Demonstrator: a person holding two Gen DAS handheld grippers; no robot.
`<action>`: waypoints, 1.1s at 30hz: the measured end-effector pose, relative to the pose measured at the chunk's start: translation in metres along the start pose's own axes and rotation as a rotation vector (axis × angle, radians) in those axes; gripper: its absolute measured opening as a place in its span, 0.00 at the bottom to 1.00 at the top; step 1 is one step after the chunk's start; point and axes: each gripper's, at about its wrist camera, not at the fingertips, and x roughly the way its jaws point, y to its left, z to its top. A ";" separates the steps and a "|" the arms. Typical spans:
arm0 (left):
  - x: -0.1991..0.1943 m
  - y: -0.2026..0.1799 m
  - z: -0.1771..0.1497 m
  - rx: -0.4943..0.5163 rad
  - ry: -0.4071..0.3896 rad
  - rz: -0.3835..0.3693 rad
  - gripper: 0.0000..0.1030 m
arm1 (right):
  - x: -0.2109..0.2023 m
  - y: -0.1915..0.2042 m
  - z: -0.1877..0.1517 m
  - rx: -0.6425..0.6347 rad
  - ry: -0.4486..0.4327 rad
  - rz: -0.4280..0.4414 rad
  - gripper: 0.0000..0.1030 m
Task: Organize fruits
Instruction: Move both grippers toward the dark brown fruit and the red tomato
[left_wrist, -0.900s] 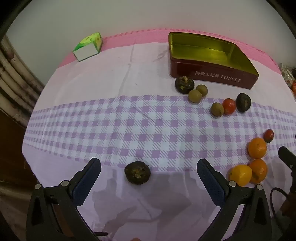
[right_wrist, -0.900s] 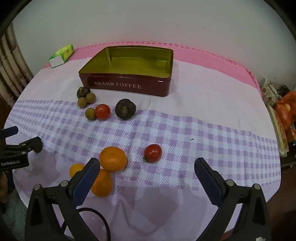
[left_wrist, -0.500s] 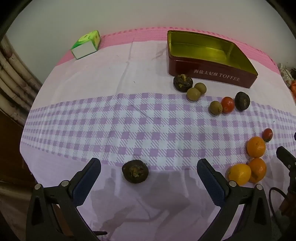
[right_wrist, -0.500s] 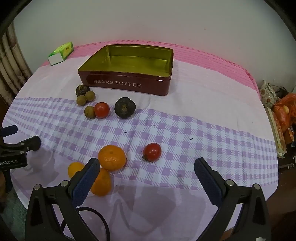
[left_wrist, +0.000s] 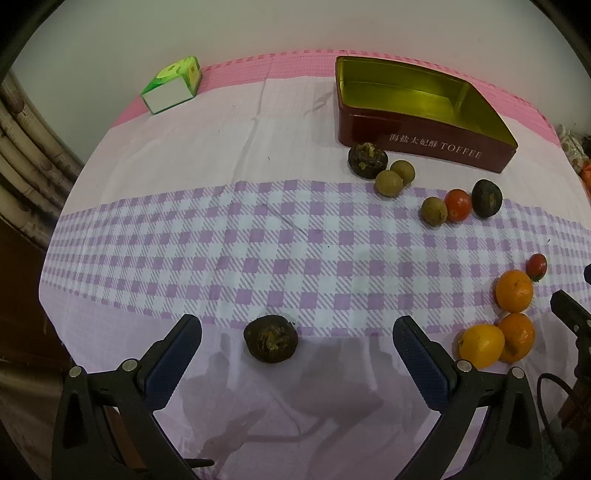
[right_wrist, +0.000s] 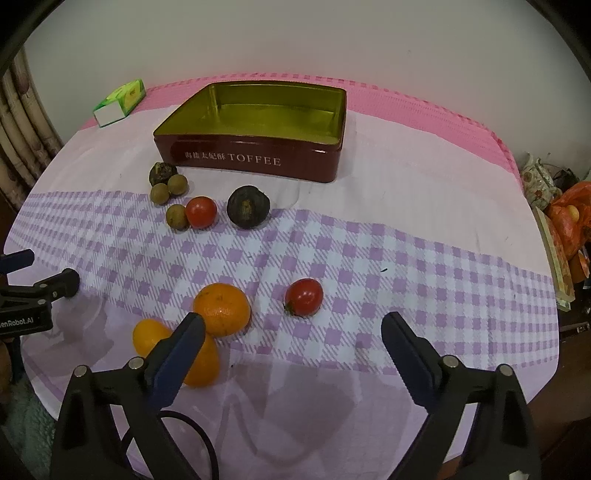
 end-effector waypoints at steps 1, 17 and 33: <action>0.000 0.001 0.000 -0.001 0.002 0.000 1.00 | 0.000 0.000 0.000 0.001 0.003 0.001 0.88; 0.001 0.001 -0.001 -0.001 0.007 -0.002 0.99 | 0.005 0.003 -0.001 -0.012 0.023 0.006 0.88; 0.002 0.000 0.000 -0.001 0.010 -0.002 0.99 | 0.008 0.003 -0.005 -0.001 0.039 0.019 0.88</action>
